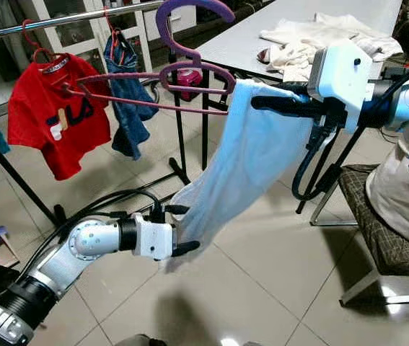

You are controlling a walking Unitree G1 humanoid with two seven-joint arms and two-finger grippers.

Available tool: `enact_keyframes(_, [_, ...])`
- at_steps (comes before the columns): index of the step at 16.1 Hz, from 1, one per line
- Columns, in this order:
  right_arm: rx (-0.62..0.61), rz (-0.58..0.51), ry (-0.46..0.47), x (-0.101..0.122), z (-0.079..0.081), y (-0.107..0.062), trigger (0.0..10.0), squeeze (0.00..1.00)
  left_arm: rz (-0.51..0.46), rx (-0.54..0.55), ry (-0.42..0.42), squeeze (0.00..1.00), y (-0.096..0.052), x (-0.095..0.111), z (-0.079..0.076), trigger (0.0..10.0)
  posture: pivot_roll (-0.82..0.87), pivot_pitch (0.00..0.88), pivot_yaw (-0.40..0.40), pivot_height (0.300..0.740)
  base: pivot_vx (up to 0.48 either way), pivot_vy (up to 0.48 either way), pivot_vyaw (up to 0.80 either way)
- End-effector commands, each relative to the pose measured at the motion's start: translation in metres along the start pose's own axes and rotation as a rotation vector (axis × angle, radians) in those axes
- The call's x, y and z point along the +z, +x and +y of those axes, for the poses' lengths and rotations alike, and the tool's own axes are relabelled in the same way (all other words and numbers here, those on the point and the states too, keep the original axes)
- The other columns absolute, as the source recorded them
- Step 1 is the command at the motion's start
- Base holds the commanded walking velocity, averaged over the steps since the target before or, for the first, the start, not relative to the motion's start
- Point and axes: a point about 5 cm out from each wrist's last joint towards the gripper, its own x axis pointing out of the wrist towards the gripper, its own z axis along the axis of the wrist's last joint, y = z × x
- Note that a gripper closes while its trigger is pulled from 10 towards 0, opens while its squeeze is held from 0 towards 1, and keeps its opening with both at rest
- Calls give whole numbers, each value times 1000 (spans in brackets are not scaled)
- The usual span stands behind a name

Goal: Hang hanger

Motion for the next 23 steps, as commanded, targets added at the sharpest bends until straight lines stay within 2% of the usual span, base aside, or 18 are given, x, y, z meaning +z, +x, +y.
enact_keyframes(1, [-29, -50, -31, 13, -3, -4, 0, 0, 25, -8, 13, 0, 0, -4, 1, 5137, -135, 0, 77, 740, 0, 0, 0])
enact_keyframes(2, [-29, -60, -26, 15, -3, -4, 0, 0, 39, 1, -15, 0, 0, -8, 0, 0, -138, 0, 77, 740, 0, 0, 0])
enact_keyframes(4, [-40, -68, -17, 17, -3, -6, 0, 0, 46, 56, -100, 0, -2, -14, 5, 0, -140, 0, 79, 740, 0, 0, 0])
enact_keyframes(7, [-57, -65, 4, 16, -1, -10, 0, 0, 52, 117, -174, 0, -8, -24, 9, 0, -140, 0, 84, 740, 0, 0, 0])
enact_keyframes(12, [-54, -52, 24, 12, 3, -10, 0, 0, 23, 97, -201, 0, -8, -25, 5, 0, -141, 0, 84, 740, 0, 0, 0])
enact_keyframes(14, [-52, -42, 30, 10, 3, -11, 0, 0, 4, 66, -182, 0, -9, -23, 2, 0, -141, 0, 84, 740, 0, 0, 0])
enact_keyframes(19, [-49, 7, 50, -3, 4, -12, 0, 0, -47, -80, -158, 0, -17, -17, -7, 0, -136, 0, 83, 740, 0, 0, 0])
enact_keyframes(23, [-48, 48, 59, -15, 10, -10, 0, 0, -48, -99, -155, 0, -21, -16, -3, 0, -133, 0, 84, 740, 0, 0, 0])
